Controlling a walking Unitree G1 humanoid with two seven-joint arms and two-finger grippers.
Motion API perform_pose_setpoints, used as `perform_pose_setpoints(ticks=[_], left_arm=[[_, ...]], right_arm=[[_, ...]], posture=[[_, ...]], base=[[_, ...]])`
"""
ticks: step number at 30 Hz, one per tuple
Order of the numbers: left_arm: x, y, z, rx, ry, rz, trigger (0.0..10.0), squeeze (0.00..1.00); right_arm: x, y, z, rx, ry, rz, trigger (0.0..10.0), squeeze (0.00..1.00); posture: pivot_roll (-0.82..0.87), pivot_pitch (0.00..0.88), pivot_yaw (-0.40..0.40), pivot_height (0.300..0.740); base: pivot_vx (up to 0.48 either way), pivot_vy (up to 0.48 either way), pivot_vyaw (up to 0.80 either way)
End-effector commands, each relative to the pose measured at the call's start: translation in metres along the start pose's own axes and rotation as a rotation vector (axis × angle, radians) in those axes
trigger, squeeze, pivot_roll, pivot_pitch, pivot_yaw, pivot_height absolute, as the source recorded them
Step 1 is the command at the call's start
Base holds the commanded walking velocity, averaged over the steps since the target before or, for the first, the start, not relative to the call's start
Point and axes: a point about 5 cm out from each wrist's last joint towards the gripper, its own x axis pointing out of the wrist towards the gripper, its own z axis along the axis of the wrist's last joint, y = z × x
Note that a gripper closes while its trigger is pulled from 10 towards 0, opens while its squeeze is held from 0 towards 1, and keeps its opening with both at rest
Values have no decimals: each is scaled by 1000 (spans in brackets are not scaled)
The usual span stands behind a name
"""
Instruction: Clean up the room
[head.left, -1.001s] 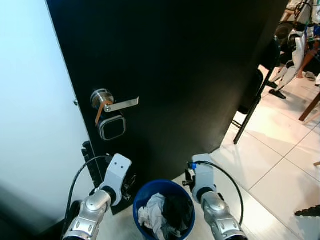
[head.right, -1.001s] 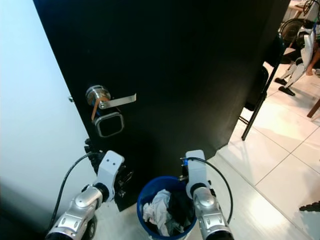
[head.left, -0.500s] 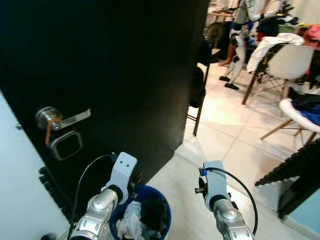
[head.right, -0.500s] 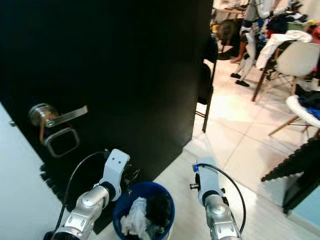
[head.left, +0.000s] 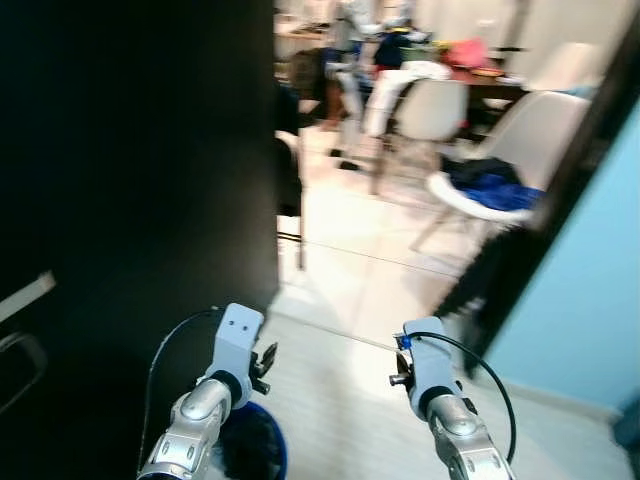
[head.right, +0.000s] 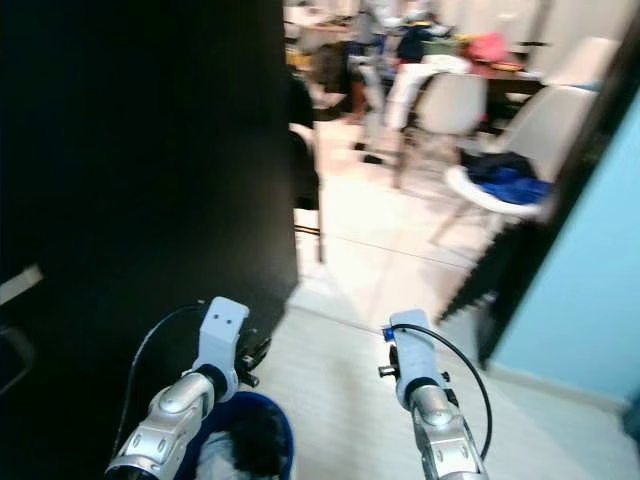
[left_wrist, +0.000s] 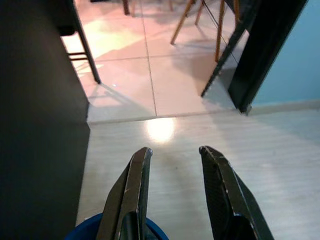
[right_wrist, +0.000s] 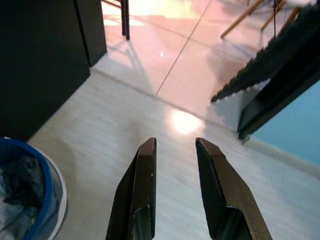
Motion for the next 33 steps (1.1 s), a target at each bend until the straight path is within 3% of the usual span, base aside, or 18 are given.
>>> perform_pose_setpoints(ticks=[1,24,33], left_arm=[[-1,-1,-2,-6,14,-1,10000,0],[3,-2,6,-64,-27,42,10000,0],[2,-8,8,-80,-52,46,10000,0]], right_arm=[[-1,0,-2,10,15,-1,10000,0],[-3,1,-2,-23,29,33,10000,0],[-4,4,0,-47,11,64,10000,0]], posture=[[-15,0,2,740],[-23,0,-8,740],[-29,0,-15,740]], base=[[0,0,-800],[0,0,-800],[0,0,0]])
